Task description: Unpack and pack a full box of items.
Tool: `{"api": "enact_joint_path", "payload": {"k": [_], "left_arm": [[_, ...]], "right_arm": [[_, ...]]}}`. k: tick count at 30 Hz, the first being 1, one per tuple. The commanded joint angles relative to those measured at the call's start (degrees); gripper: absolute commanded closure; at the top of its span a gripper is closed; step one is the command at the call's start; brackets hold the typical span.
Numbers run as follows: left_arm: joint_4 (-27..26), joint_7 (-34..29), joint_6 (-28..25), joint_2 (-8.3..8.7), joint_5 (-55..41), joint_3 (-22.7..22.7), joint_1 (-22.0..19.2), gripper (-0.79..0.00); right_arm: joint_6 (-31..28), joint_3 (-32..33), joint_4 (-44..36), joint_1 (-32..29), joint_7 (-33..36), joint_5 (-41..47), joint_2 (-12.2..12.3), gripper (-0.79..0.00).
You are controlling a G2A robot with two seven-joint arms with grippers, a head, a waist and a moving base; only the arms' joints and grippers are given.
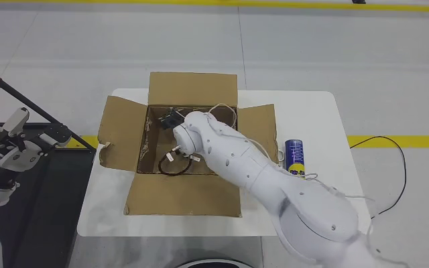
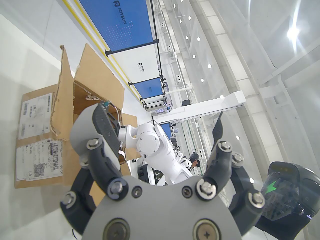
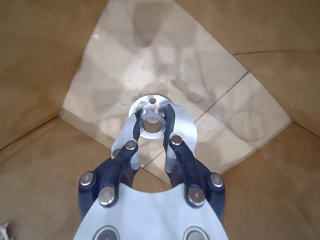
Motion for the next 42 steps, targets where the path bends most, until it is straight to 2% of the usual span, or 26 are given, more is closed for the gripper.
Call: {"api": "enact_joint_path", "payload": {"k": [1, 7, 9, 12, 15, 20, 21, 32, 38, 42], "left_arm": [[0.0, 0.0, 0.0, 0.0, 0.0, 0.0, 0.0, -0.785], [0.0, 0.0, 0.0, 0.0, 0.0, 0.0, 0.0, -0.785], [0.0, 0.0, 0.0, 0.0, 0.0, 0.0, 0.0, -0.785], [0.0, 0.0, 0.0, 0.0, 0.0, 0.0, 0.0, -0.785], [0.0, 0.0, 0.0, 0.0, 0.0, 0.0, 0.0, -0.785], [0.0, 0.0, 0.0, 0.0, 0.0, 0.0, 0.0, -0.785], [0.0, 0.0, 0.0, 0.0, 0.0, 0.0, 0.0, -0.785], [0.0, 0.0, 0.0, 0.0, 0.0, 0.0, 0.0, -0.785], [0.0, 0.0, 0.0, 0.0, 0.0, 0.0, 0.0, -0.785], [0.0, 0.0, 0.0, 0.0, 0.0, 0.0, 0.0, -0.785]], "right_arm": [[-0.3, 0.0, 2.5, -0.3, 0.0, -0.5, -1.2, 0.0], [-2.5, 0.6, 8.4, -0.6, -0.6, -0.6, -4.1, 0.0], [-3.0, 0.8, 9.7, -0.5, -0.6, -0.8, -4.8, -0.188], [-3.4, 1.1, 11.0, -0.3, -0.6, -1.2, -5.8, -0.299], [-3.9, 1.4, 12.1, 0.0, -0.6, -1.9, -6.6, -0.372], [-4.4, 2.0, 13.5, 0.8, -0.2, -2.7, -7.7, -0.437], [-4.5, 2.1, 13.6, 1.1, 0.1, -2.9, -7.9, -0.483], [-7.2, 5.1, 12.2, 4.7, 2.4, -2.4, -7.8, -0.548], [-9.9, 7.6, 10.1, 5.4, 3.1, -1.2, -6.3, -0.536], [-11.5, 9.9, 8.0, 6.1, 3.0, -0.4, -4.7, -0.554]]}}
